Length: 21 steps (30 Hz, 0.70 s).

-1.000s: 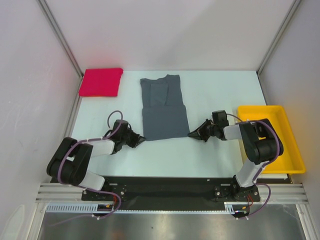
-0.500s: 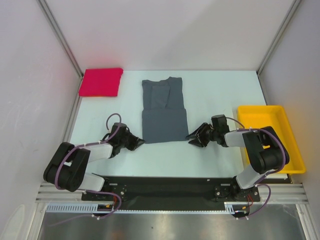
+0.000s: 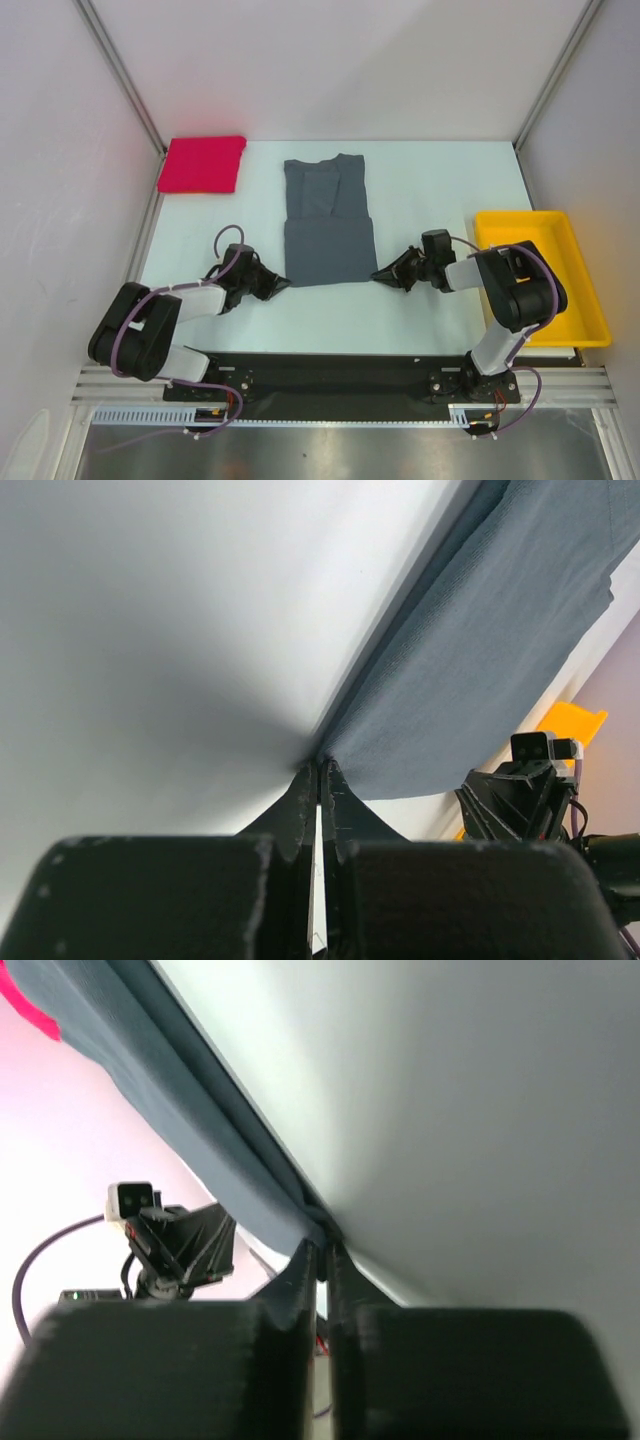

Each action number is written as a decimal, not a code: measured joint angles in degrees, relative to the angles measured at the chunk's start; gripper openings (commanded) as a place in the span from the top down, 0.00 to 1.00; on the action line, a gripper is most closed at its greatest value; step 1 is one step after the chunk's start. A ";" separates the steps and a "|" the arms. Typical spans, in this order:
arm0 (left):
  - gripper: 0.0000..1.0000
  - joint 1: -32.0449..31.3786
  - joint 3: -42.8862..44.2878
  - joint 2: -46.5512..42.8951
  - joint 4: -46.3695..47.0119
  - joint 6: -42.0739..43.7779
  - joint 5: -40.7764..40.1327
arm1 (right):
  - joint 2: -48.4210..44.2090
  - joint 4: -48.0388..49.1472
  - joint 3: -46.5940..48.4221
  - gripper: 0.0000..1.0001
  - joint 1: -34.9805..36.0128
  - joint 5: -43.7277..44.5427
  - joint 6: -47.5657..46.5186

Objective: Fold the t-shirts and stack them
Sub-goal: Fold the tshirt

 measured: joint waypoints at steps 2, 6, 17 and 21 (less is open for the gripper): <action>1.00 0.00 0.07 -0.02 -0.13 0.02 0.02 | 0.55 0.61 0.11 1.00 -0.07 -0.22 -0.46; 1.00 0.00 0.11 -0.87 -1.27 0.66 0.00 | 0.35 0.15 0.13 1.00 -0.31 -0.44 -1.51; 1.00 -3.19 -5.46 -16.90 -8.59 1.97 -0.04 | -13.16 -12.04 -3.91 1.00 3.72 3.43 -6.82; 1.00 -6.12 -7.80 -26.53 -13.90 1.90 -0.81 | -22.32 -17.11 -7.87 1.00 6.78 5.46 -7.19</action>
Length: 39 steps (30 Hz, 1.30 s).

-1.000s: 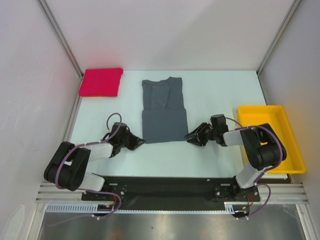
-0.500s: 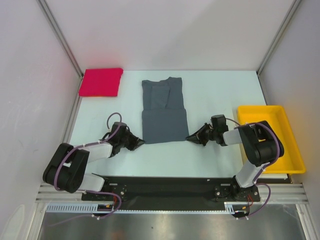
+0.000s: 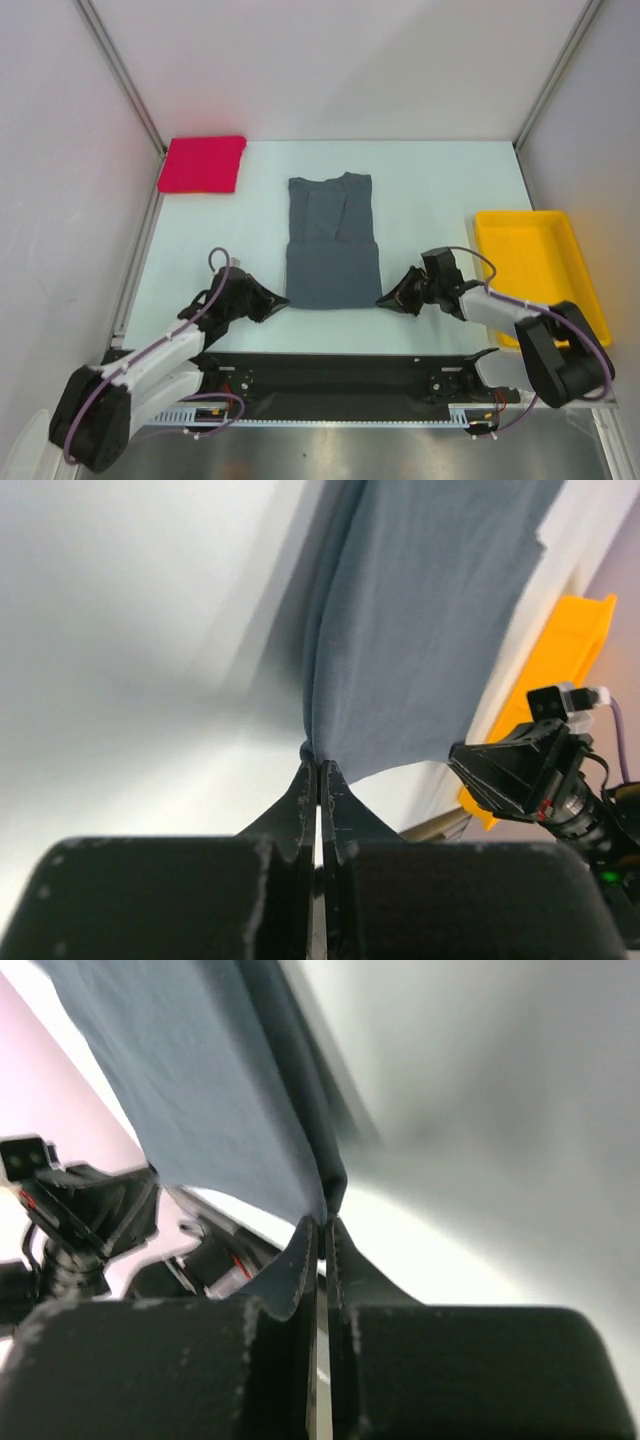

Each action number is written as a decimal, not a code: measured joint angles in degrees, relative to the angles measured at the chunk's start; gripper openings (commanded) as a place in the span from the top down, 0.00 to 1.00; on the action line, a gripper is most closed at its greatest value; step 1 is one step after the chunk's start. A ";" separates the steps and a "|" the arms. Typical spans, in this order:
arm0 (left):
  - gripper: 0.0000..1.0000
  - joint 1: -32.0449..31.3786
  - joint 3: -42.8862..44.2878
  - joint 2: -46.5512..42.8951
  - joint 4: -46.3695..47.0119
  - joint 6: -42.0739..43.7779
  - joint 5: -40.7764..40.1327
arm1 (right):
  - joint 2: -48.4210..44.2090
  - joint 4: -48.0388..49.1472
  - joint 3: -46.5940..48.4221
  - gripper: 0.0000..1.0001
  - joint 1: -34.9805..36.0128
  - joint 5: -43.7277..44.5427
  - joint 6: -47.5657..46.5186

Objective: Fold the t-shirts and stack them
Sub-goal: Fold the tshirt

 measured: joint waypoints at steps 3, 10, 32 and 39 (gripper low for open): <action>1.00 -1.44 -2.14 -9.77 -4.85 -0.50 -0.57 | -7.72 -3.74 -2.99 1.00 2.27 1.55 0.11; 1.00 -3.37 -3.76 -28.09 -18.29 -1.03 -1.53 | -22.03 -13.07 -5.66 1.00 8.83 4.55 1.60; 1.00 6.23 39.01 19.23 -17.90 17.81 0.55 | 12.59 -24.87 38.25 1.00 -4.48 -2.08 -12.41; 1.00 9.97 52.13 37.33 -14.38 22.43 6.86 | 24.30 -26.88 50.62 1.00 -8.72 -5.64 -15.98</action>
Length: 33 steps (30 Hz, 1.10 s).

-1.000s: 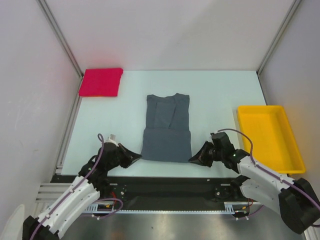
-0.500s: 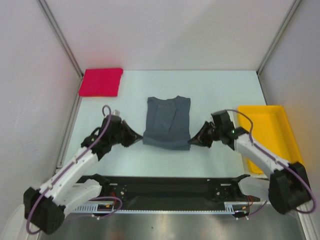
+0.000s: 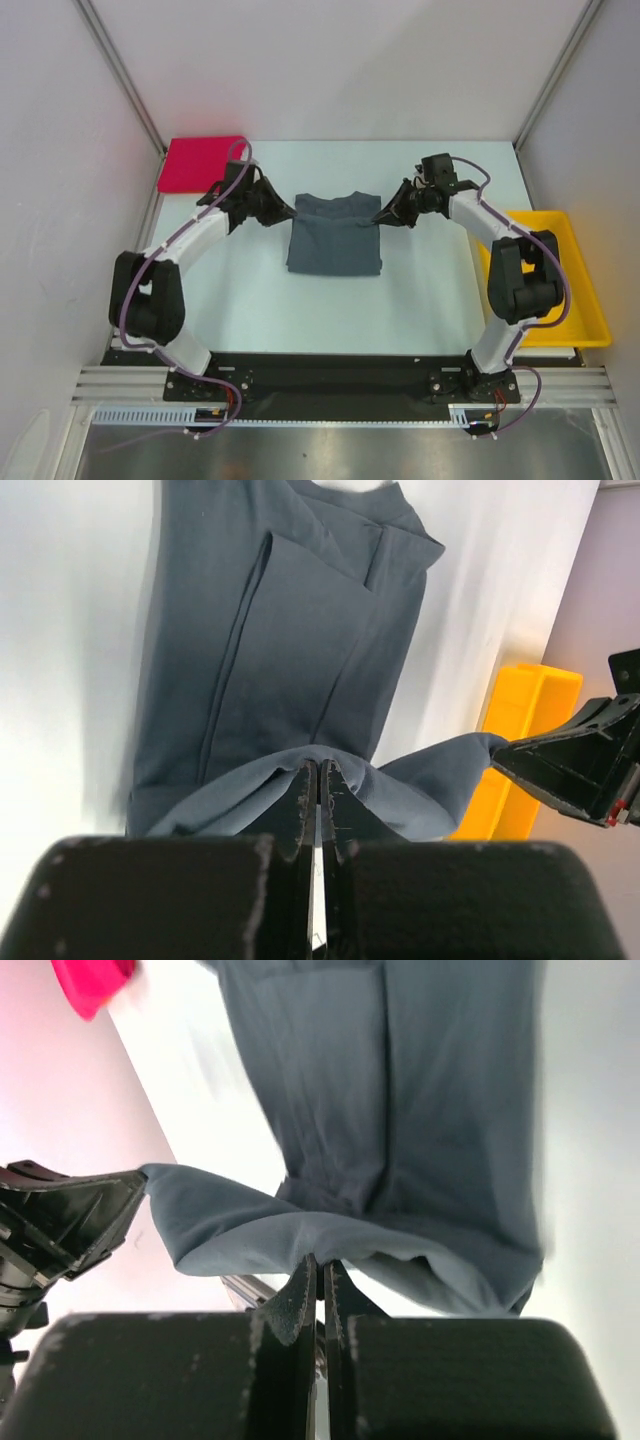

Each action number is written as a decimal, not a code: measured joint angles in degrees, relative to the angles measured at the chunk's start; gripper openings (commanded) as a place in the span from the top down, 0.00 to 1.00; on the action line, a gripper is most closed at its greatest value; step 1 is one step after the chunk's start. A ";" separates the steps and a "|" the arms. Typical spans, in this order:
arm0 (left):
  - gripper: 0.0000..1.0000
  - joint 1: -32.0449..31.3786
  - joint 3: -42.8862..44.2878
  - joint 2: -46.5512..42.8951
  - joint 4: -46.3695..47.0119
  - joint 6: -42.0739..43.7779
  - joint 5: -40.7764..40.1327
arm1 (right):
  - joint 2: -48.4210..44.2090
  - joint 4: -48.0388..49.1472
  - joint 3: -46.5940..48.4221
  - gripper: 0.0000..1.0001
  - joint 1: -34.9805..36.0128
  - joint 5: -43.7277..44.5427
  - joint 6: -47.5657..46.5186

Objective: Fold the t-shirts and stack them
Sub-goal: Fold the tshirt

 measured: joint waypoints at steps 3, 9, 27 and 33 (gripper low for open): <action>1.00 0.59 2.49 4.31 0.61 0.35 1.60 | 4.28 -1.11 3.37 1.00 -1.62 -1.44 -0.96; 1.00 1.29 11.43 11.76 0.68 1.27 4.35 | 12.37 -3.17 11.37 1.00 -3.96 -3.65 -2.40; 1.00 5.31 20.96 23.96 1.20 1.11 7.19 | 28.72 -6.54 31.21 1.00 -5.05 -7.17 -2.29; 0.99 5.64 24.96 27.80 1.84 0.87 8.22 | 31.65 -6.80 34.95 1.00 -5.09 -7.19 -1.49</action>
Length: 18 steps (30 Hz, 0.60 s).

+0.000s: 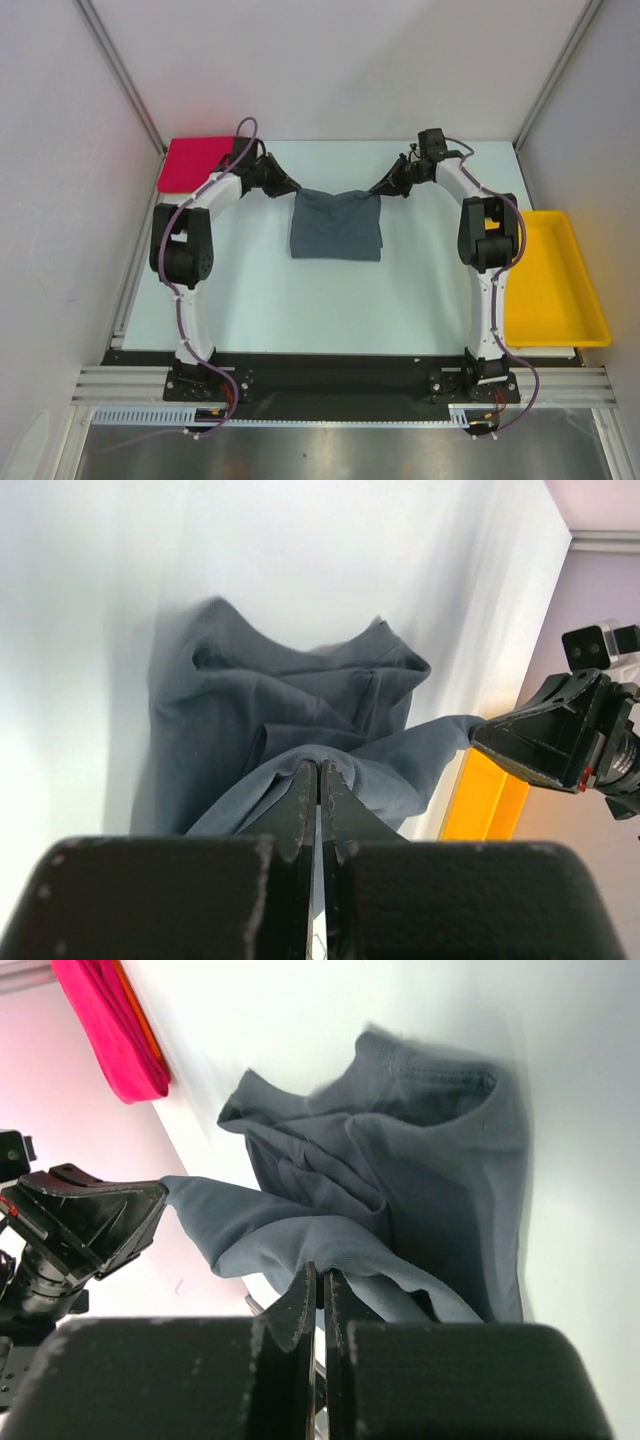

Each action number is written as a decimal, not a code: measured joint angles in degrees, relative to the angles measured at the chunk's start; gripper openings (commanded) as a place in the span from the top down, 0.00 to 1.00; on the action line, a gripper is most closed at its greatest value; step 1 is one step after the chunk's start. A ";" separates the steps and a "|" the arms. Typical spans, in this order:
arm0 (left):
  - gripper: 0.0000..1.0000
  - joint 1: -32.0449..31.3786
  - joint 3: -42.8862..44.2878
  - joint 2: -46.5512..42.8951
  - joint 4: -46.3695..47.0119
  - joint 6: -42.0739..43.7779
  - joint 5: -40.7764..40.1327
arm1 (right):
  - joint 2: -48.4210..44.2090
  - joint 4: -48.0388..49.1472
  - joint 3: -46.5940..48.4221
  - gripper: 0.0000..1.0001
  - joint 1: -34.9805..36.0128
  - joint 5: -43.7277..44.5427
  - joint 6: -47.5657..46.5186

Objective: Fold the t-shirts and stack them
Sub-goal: Fold the tshirt

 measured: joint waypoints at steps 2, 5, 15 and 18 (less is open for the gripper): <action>1.00 0.09 0.83 1.01 0.59 -0.37 0.26 | 0.76 -0.22 1.16 1.00 -0.07 -0.02 0.13; 0.99 0.26 2.19 2.51 0.50 -0.74 0.33 | 1.90 -0.22 2.69 0.97 -0.15 0.00 0.24; 0.53 1.33 12.46 8.76 -6.38 5.95 -5.46 | 12.15 -4.68 16.59 0.60 -4.70 0.55 -0.94; 0.46 1.75 18.88 9.77 -9.60 12.85 -9.57 | 16.76 -9.33 27.23 0.45 -7.26 1.75 -4.66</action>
